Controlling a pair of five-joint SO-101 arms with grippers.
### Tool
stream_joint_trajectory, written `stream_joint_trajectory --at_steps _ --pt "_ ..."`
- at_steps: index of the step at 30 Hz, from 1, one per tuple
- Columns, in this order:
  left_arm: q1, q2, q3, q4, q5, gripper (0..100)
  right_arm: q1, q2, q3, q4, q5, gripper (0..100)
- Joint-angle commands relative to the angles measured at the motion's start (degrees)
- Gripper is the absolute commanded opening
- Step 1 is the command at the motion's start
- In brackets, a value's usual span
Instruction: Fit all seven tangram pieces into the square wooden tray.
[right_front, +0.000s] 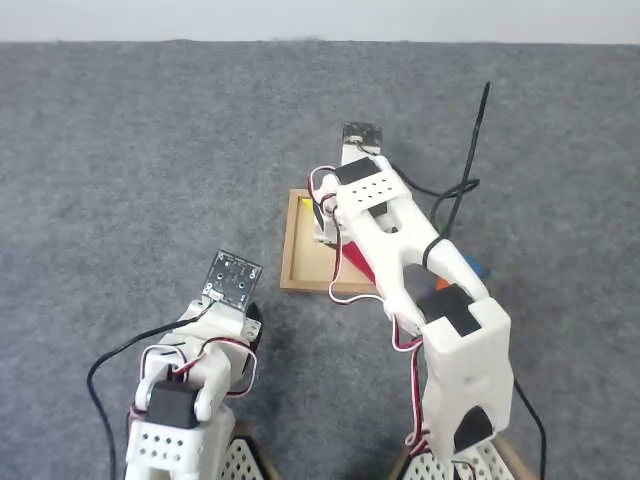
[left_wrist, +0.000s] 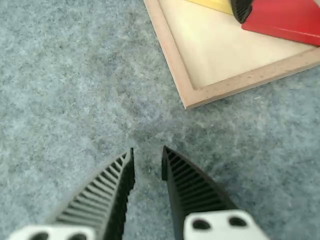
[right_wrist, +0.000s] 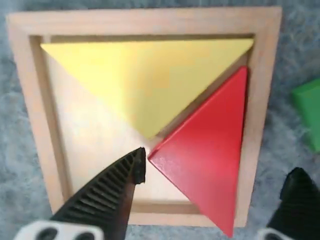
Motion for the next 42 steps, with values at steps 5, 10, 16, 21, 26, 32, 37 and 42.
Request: stream_joint_trajectory --at_steps 5,10,16,21,26,32,37,42 --pt "0.09 0.09 -0.4 -0.18 0.35 9 1.27 -3.82 -4.92 1.45 8.53 38.6" --pt "0.09 0.09 -0.4 -0.18 0.35 9 0.48 -12.53 -1.85 7.6 16.09 26.6" --pt "0.09 0.09 -0.4 -0.18 0.35 9 -0.31 -23.96 17.67 -5.58 22.86 18.3" --pt "0.09 0.09 -0.4 -0.18 0.35 9 0.13 -26.42 30.24 -18.59 29.71 8.0" --pt "0.09 0.09 -0.4 -0.18 0.35 9 2.15 -23.6 30.24 -17.01 28.4 7.1" --pt "0.09 0.09 -0.4 -0.18 0.35 9 3.82 -17.45 25.14 -17.27 28.48 7.1" --pt "0.09 0.09 -0.4 -0.18 0.35 9 4.0 -12.18 18.81 -17.27 30.33 7.1" --pt "0.09 0.09 -0.4 -0.18 0.35 9 4.35 -12.7 16.97 -15.52 31.03 6.9"
